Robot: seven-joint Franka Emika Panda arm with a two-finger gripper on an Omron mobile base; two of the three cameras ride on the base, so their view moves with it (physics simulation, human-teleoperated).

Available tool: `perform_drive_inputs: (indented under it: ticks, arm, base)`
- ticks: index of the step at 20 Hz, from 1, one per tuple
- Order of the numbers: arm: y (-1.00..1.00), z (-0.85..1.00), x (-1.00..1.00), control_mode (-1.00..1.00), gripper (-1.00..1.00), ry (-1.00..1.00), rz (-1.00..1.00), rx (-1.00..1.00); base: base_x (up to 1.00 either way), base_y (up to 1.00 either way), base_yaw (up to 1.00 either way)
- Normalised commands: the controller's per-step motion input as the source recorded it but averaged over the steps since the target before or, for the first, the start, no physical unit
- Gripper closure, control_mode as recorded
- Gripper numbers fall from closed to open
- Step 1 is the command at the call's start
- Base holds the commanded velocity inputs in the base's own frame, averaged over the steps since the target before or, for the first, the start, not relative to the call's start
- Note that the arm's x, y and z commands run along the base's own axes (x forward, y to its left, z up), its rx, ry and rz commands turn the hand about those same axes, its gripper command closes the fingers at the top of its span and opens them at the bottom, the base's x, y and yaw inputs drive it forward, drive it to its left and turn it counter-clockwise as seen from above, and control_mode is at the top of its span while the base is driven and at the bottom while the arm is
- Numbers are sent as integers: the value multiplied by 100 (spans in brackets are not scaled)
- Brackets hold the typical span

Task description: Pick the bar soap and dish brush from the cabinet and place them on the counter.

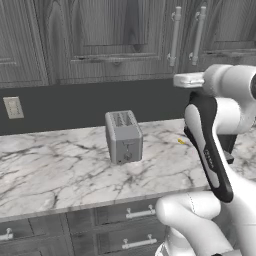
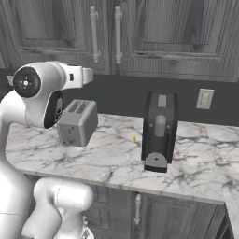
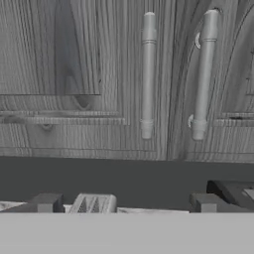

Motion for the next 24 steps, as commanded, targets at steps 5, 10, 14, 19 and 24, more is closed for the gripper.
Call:
perform_drive_inputs:
  ticks: [5, 10, 14, 19, 24]
  arm:
    - [0, 41, -7, -100, -100, -20, 0, 0]
    - [0, 30, -2, -100, -100, -23, 0, 1]
    - [0, 15, 0, -100, -100, -27, 0, 1]
    - [0, 7, 0, -100, -100, -22, 0, 1]
    - [0, 7, 0, -100, -100, -12, 0, 0]
  base:
    - [0, 0, 0]
    - [0, 0, 0]
    - [0, 0, 0]
    - [0, 0, 0]
    - [0, 0, 0]
